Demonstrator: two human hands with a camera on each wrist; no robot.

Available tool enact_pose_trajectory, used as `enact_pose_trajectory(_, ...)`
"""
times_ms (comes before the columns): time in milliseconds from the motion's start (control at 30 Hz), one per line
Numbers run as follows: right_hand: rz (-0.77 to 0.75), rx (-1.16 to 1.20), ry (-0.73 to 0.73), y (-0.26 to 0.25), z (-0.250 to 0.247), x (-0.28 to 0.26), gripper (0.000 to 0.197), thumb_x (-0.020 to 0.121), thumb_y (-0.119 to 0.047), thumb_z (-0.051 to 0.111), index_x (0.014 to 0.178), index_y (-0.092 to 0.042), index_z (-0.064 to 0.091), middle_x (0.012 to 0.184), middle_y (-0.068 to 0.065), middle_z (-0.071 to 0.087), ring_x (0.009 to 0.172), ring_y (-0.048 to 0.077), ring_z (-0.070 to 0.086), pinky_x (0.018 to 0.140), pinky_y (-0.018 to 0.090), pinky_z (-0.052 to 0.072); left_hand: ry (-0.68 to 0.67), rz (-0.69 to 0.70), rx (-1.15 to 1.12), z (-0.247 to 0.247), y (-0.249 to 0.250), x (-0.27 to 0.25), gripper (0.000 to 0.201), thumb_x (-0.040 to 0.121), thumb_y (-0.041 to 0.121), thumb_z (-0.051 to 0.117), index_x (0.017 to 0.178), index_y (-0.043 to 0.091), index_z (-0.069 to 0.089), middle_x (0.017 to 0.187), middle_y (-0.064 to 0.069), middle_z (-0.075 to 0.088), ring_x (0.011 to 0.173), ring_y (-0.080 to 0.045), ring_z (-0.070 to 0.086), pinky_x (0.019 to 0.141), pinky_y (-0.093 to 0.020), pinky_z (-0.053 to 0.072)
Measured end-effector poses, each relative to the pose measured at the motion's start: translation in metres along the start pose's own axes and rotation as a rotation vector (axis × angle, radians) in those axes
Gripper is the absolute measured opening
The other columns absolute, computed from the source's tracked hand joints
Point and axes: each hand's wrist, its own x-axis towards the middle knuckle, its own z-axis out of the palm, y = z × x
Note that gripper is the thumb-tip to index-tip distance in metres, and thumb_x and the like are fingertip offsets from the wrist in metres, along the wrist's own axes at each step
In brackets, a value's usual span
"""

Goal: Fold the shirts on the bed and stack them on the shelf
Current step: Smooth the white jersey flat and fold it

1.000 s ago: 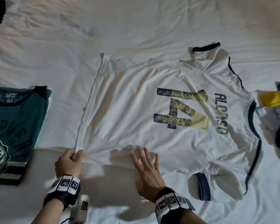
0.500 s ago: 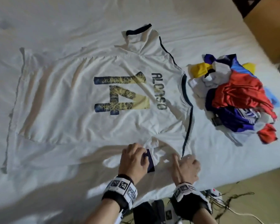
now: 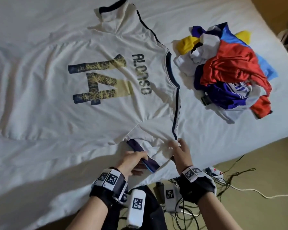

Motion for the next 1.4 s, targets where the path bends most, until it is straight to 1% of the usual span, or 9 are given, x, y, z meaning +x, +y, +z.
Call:
enact_pose_trajectory(133, 0.065, -0.142, -0.081, 0.001, -0.004, 0.007, 0.058, 0.055, -0.038, 0.082, 0.104, -0.016, 0.059, 0.100, 0.010, 0.072, 0.090, 0.028, 0.070, 0.078, 0.049, 0.058, -0.011, -0.072, -0.217, -0.004, -0.005, 0.001, 0.014, 0.087, 0.026, 0.066, 0.094, 0.015, 0.061, 0.090, -0.008, 0.064, 0.091, -0.025, 0.062, 0.076, -0.033, 0.053)
enact_pose_trajectory(200, 0.057, -0.192, -0.110, 0.002, -0.006, 0.009, 0.053, 0.056, -0.032, 0.082, 0.102, -0.014, 0.063, 0.098, 0.010, 0.074, 0.091, 0.031, 0.070, 0.081, 0.052, 0.058, 0.104, -0.002, -0.322, -0.002, -0.006, 0.008, 0.020, 0.088, 0.025, 0.069, 0.104, 0.015, 0.062, 0.097, -0.007, 0.063, 0.099, -0.025, 0.060, 0.066, -0.028, 0.056)
enact_pose_trajectory(400, -0.004, -0.150, -0.077, -0.012, -0.014, 0.004, 0.016, 0.082, 0.002, 0.061, 0.093, -0.007, 0.069, 0.090, 0.017, 0.073, 0.081, 0.027, 0.067, 0.076, 0.039, 0.054, 0.150, -0.013, -0.209, 0.009, -0.025, -0.011, 0.006, 0.080, -0.002, 0.064, 0.078, 0.001, 0.060, 0.063, -0.012, 0.063, 0.049, -0.021, 0.065, 0.045, -0.029, 0.055)
enact_pose_trajectory(533, 0.037, -0.261, -0.133, -0.004, -0.020, 0.007, 0.026, 0.072, -0.013, 0.064, 0.093, 0.002, 0.065, 0.085, 0.022, 0.069, 0.077, 0.027, 0.063, 0.070, 0.042, 0.053, 0.093, -0.037, -0.111, 0.002, -0.045, -0.017, 0.018, 0.076, 0.015, 0.078, 0.086, 0.005, 0.066, 0.073, -0.011, 0.074, 0.067, -0.030, 0.073, 0.066, -0.046, 0.061)
enact_pose_trajectory(700, 0.033, -0.364, -0.082, -0.005, -0.019, 0.015, 0.030, 0.085, -0.032, 0.067, 0.075, -0.005, 0.065, 0.070, 0.010, 0.068, 0.066, 0.023, 0.061, 0.061, 0.037, 0.047, 0.231, 0.139, 0.019, -0.008, -0.033, -0.007, 0.021, 0.082, 0.026, 0.075, 0.079, 0.005, 0.071, 0.068, -0.006, 0.060, 0.060, -0.022, 0.063, 0.057, -0.044, 0.061)
enact_pose_trajectory(867, 0.122, -0.516, -0.052, -0.013, -0.017, 0.019, 0.039, 0.067, -0.043, 0.070, 0.063, -0.004, 0.067, 0.064, 0.008, 0.059, 0.065, 0.023, 0.054, 0.057, 0.031, 0.040, 0.078, -0.030, 0.140, -0.010, -0.033, -0.006, 0.014, 0.078, 0.022, 0.076, 0.071, 0.011, 0.070, 0.082, -0.012, 0.068, 0.072, -0.033, 0.072, 0.061, -0.044, 0.061)
enact_pose_trajectory(1000, 0.159, -0.478, 0.017, -0.031, -0.012, 0.030, 0.049, 0.051, -0.063, 0.066, 0.068, -0.019, 0.072, 0.088, 0.008, 0.073, 0.087, 0.028, 0.068, 0.083, 0.043, 0.057, 0.183, 0.082, 0.439, -0.019, -0.023, -0.001, 0.047, 0.069, 0.060, 0.069, 0.062, 0.013, 0.069, 0.063, -0.002, 0.071, 0.065, -0.026, 0.070, 0.066, -0.042, 0.061)
enact_pose_trajectory(1100, 0.114, -0.499, 0.087, -0.047, -0.005, 0.043, 0.049, 0.071, -0.061, 0.068, 0.070, -0.012, 0.070, 0.080, 0.007, 0.070, 0.083, 0.029, 0.068, 0.081, 0.044, 0.057, 0.319, 0.106, 0.510, -0.027, -0.007, 0.010, 0.068, 0.054, 0.081, 0.058, 0.074, 0.016, 0.069, 0.070, 0.002, 0.071, 0.069, -0.025, 0.069, 0.069, -0.036, 0.059)
enact_pose_trajectory(1400, 0.129, -0.537, 0.230, -0.063, -0.005, 0.046, 0.016, 0.079, -0.029, 0.073, 0.083, -0.014, 0.074, 0.076, 0.009, 0.068, 0.068, 0.025, 0.066, 0.063, 0.039, 0.061, 0.228, -0.006, 0.440, -0.034, -0.020, 0.064, 0.040, 0.063, 0.032, 0.075, 0.094, 0.008, 0.070, 0.078, -0.009, 0.074, 0.064, -0.029, 0.072, 0.058, -0.046, 0.060)
